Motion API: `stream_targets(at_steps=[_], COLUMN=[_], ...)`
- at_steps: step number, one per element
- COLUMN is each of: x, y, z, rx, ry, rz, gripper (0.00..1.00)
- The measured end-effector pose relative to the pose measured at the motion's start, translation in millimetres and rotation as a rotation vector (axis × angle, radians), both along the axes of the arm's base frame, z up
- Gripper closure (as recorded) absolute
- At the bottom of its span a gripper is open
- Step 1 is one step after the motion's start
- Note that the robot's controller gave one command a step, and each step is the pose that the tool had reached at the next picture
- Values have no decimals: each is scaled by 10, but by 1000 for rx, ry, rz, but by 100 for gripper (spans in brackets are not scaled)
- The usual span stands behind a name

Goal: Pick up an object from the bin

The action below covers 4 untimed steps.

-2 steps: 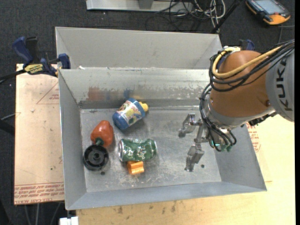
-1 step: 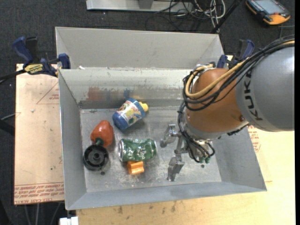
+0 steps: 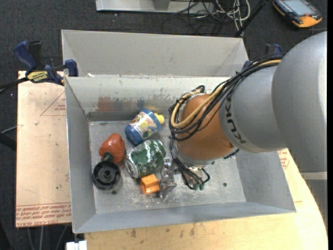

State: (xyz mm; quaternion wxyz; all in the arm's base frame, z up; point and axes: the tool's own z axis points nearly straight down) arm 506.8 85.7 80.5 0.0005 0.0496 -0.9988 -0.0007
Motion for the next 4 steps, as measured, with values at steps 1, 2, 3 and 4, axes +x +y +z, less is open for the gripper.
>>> stream_targets(at_steps=[1, 2, 3, 4], x=[2, 2, 284, 285], y=[-2, -2, 741, 740], z=[-2, -2, -57, -56], rx=[0, 0, -2, -2], ry=[-1, -1, -6, -6], rz=[-1, -1, 170, 170], gripper=[0, 0, 100, 100])
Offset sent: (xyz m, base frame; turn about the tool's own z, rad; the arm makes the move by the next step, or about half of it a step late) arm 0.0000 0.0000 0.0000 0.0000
